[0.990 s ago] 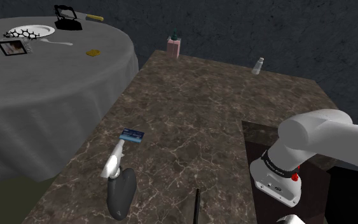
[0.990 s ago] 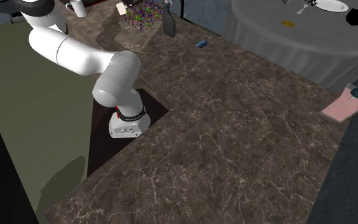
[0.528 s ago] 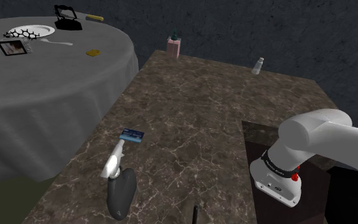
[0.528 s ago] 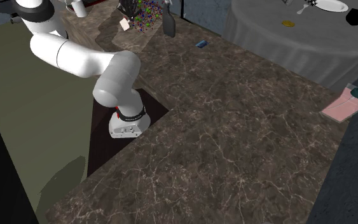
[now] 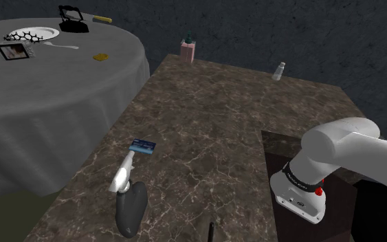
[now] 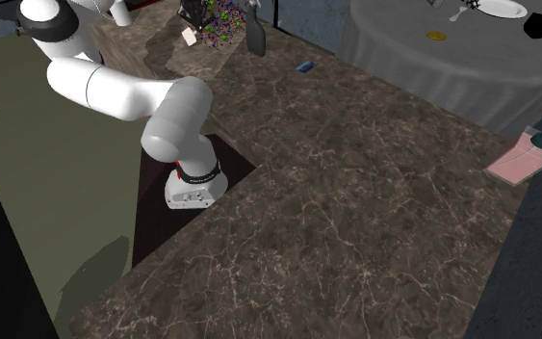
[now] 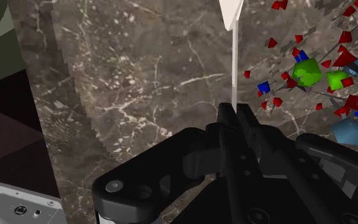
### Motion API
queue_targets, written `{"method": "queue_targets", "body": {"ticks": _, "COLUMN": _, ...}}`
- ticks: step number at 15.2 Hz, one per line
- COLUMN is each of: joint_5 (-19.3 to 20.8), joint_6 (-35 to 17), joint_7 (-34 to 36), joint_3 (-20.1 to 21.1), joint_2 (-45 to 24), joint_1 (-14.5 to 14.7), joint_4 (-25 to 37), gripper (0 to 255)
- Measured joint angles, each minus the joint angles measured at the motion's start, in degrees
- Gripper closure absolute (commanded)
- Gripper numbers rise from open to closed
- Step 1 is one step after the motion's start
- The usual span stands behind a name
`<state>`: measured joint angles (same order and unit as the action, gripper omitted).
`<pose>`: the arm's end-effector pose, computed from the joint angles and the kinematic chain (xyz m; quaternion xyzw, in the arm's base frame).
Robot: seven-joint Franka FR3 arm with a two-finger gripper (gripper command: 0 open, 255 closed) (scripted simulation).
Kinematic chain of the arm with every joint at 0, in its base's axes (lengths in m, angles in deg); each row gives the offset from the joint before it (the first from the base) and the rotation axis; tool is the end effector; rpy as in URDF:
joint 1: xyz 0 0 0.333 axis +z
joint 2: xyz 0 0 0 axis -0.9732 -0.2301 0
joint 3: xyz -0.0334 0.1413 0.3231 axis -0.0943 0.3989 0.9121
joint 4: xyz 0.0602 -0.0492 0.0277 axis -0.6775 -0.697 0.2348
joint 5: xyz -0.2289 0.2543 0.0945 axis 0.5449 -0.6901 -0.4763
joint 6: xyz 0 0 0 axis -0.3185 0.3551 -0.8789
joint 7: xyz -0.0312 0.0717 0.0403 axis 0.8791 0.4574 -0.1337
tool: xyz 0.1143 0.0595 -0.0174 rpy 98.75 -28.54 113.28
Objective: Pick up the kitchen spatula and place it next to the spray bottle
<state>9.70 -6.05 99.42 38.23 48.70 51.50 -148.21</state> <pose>0.0009 0.5562 0.4248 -0.8724 0.4879 -0.0224 0.0195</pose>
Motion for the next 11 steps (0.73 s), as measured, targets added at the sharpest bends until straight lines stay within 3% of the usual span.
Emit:
{"method": "queue_targets", "body": {"ticks": 3, "joint_5": -1.92, "joint_6": 2.67, "joint_7": 0.62, "joint_3": -1.19, "joint_2": 2.55, "joint_1": -1.61, "joint_4": 1.27, "gripper": 255}}
{"method": "queue_targets", "body": {"ticks": 5, "joint_5": -4.46, "joint_6": 1.30, "joint_7": 0.06, "joint_3": -2.31, "joint_2": 5.69, "joint_1": -0.27, "joint_4": -1.23, "gripper": 255}}
{"method": "queue_targets", "body": {"ticks": 6, "joint_5": -4.96, "joint_6": 1.47, "joint_7": -0.36, "joint_3": -2.78, "joint_2": 6.31, "joint_1": -0.26, "joint_4": -1.60, "gripper": 255}}
{"method": "queue_targets", "body": {"ticks": 7, "joint_5": -4.87, "joint_6": 2.69, "joint_7": -0.31, "joint_3": -2.79, "joint_2": 6.72, "joint_1": -2.09, "joint_4": 0.35, "gripper": 255}}
{"method": "queue_targets", "body": {"ticks": 9, "joint_5": -7.46, "joint_6": 2.03, "joint_7": -2.42, "joint_3": -2.73, "joint_2": 9.32, "joint_1": -0.35, "joint_4": -3.58, "gripper": 255}}
{"method": "queue_targets", "body": {"ticks": 11, "joint_5": -7.30, "joint_6": 2.31, "joint_7": -1.85, "joint_3": -2.66, "joint_2": 10.28, "joint_1": -1.38, "joint_4": -2.48, "gripper": 255}}
